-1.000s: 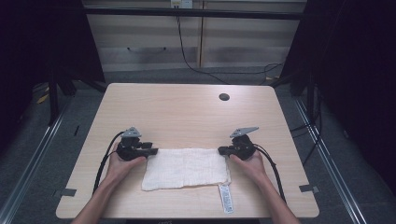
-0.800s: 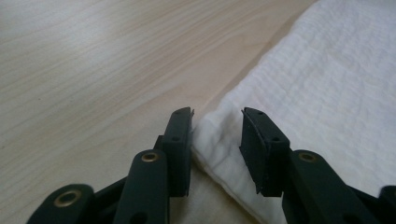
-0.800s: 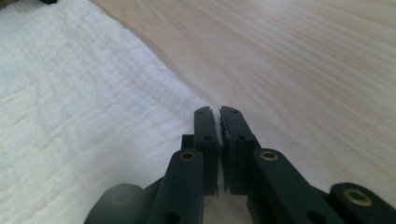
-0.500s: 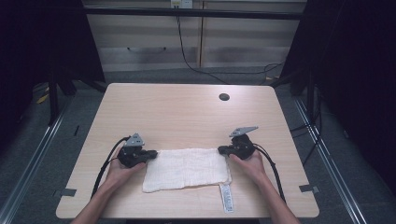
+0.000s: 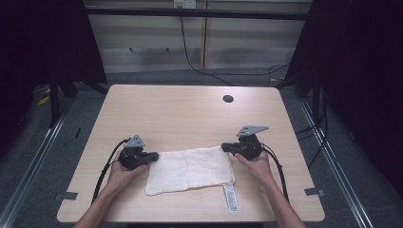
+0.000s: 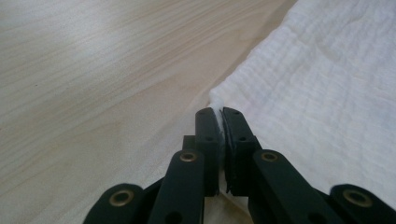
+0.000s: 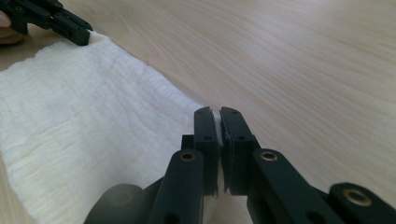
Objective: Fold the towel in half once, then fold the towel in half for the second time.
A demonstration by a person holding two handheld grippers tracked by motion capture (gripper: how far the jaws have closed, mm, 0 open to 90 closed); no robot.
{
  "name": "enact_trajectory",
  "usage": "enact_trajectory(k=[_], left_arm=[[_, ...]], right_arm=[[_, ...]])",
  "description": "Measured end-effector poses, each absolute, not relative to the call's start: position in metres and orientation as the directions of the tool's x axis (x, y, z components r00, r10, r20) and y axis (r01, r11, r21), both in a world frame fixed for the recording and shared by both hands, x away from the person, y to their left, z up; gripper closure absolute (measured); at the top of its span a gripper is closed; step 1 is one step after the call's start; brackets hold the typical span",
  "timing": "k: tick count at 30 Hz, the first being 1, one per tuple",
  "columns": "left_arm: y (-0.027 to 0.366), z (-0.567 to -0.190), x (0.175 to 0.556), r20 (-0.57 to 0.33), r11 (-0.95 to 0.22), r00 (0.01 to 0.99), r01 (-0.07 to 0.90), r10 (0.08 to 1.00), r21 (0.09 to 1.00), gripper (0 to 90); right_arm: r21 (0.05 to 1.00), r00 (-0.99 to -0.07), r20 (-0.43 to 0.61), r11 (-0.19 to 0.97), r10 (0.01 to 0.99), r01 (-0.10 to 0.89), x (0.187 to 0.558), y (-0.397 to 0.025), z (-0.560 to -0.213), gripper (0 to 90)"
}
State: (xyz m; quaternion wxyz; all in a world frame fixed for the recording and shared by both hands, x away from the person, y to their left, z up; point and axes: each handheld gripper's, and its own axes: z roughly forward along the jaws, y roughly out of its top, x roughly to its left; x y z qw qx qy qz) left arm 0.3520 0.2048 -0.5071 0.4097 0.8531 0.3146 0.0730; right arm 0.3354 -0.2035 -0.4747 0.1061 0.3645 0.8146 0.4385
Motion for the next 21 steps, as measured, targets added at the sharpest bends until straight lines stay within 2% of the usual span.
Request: enact_trajectory(k=[9, 21], left_arm=[[0.205, -0.506, 0.352, -0.167, -0.43, 0.777, 0.498, 0.607, 0.753, 86.3], [0.208, -0.501, 0.352, -0.165, -0.404, 0.76, 0.5, 0.629, 0.766, 86.4]], right_arm=[[0.799, -0.753, 0.131, 0.381, 0.645, 0.465, 0.324, -0.201, -0.464, 86.3], [0.791, -0.789, 0.126, 0.419, 0.601, 0.445, 0.312, -0.195, -0.458, 86.5]])
